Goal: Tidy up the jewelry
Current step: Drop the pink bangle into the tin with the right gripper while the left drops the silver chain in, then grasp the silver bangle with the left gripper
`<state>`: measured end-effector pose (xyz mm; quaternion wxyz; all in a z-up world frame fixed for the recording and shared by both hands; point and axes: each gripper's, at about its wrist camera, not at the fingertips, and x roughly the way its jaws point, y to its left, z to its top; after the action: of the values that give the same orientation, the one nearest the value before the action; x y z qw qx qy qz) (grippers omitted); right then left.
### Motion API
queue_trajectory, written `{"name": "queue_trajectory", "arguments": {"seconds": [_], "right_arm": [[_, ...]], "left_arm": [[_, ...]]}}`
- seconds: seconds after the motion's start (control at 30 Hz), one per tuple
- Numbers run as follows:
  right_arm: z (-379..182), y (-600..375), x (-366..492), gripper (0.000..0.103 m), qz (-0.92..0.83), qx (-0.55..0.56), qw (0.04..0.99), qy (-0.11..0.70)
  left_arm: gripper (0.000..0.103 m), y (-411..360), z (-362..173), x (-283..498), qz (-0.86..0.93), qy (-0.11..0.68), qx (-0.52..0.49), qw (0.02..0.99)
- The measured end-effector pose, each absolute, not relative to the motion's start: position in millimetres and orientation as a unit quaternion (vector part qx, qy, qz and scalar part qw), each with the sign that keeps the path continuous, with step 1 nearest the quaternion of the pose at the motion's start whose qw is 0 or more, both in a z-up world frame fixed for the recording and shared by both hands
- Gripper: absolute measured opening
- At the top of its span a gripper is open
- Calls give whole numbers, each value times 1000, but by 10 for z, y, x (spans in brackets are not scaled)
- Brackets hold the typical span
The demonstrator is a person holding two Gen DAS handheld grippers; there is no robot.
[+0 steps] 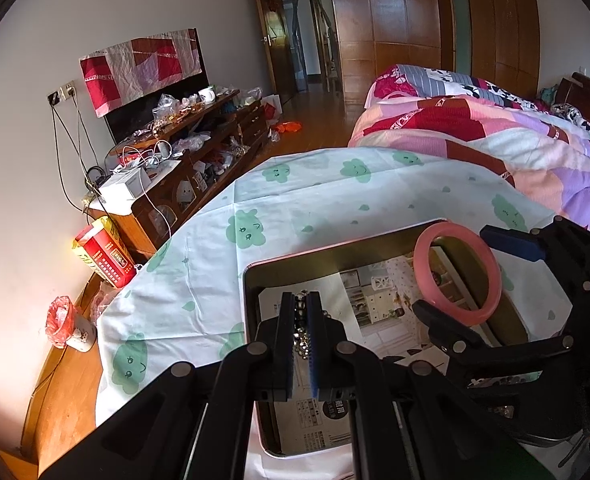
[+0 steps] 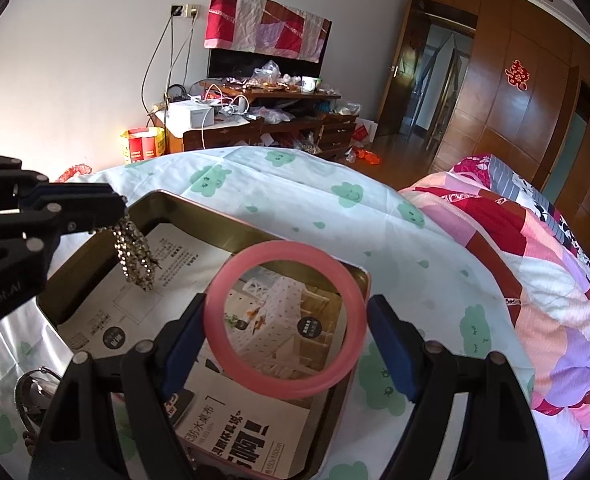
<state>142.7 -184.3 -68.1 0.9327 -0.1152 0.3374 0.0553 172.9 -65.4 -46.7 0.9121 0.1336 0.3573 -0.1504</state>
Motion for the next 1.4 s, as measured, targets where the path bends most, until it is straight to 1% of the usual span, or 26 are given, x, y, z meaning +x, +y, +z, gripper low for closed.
{"name": "queue_trajectory", "arguments": {"seconds": [0.3, 0.4, 0.43, 0.47, 0.53, 0.57, 0.6, 0.87, 1.1, 1.17, 1.23, 1.27, 1.33, 1.37, 1.4], "right_arm": [[-705, -1821, 1430, 81, 60, -117, 931, 342], [-708, -1823, 1406, 83, 53, -120, 932, 338], [-698, -1828, 1387, 84, 51, -121, 932, 337], [-694, -1832, 1378, 88, 50, -122, 933, 336], [-668, -1859, 1331, 89, 43, -121, 934, 332], [-651, -1891, 1290, 89, 40, -117, 935, 332], [-639, -1910, 1269, 89, 38, -112, 935, 334], [-604, -2098, 797, 89, 22, -88, 940, 330], [-765, -2163, 432, 89, 18, -66, 937, 343], [-814, -2149, 381, 89, 19, -69, 935, 346], [-839, -2131, 347, 89, 16, -79, 935, 346], [-848, -2129, 330, 89, 13, -82, 935, 345], [-874, -2139, 304, 89, 14, -79, 935, 345], [-895, -2151, 301, 89, 14, -77, 935, 346], [-918, -2156, 298, 89, 11, -78, 934, 348]], "left_arm": [[5, -617, -531, 1759, -146, 367, 136, 909], [7, -586, -507, 1723, -133, 365, 144, 910], [15, -567, -489, 1704, -127, 362, 146, 912], [22, -538, -466, 1679, -119, 360, 146, 914], [74, -434, -401, 1586, -98, 345, 142, 923], [79, -380, -376, 1531, -91, 333, 139, 928], [80, -307, -353, 1455, -87, 319, 135, 934], [80, 57, -575, 1006, -53, 347, 120, 929], [80, -44, -885, 736, -72, 377, 122, 915], [78, -69, -925, 709, -78, 381, 120, 913], [66, -105, -959, 679, -83, 385, 124, 911], [62, -118, -981, 669, -86, 387, 126, 909], [45, -124, -1043, 666, -93, 397, 126, 904], [40, -119, -1065, 667, -102, 402, 119, 902], [25, -119, -1070, 665, -105, 404, 114, 902]]}}
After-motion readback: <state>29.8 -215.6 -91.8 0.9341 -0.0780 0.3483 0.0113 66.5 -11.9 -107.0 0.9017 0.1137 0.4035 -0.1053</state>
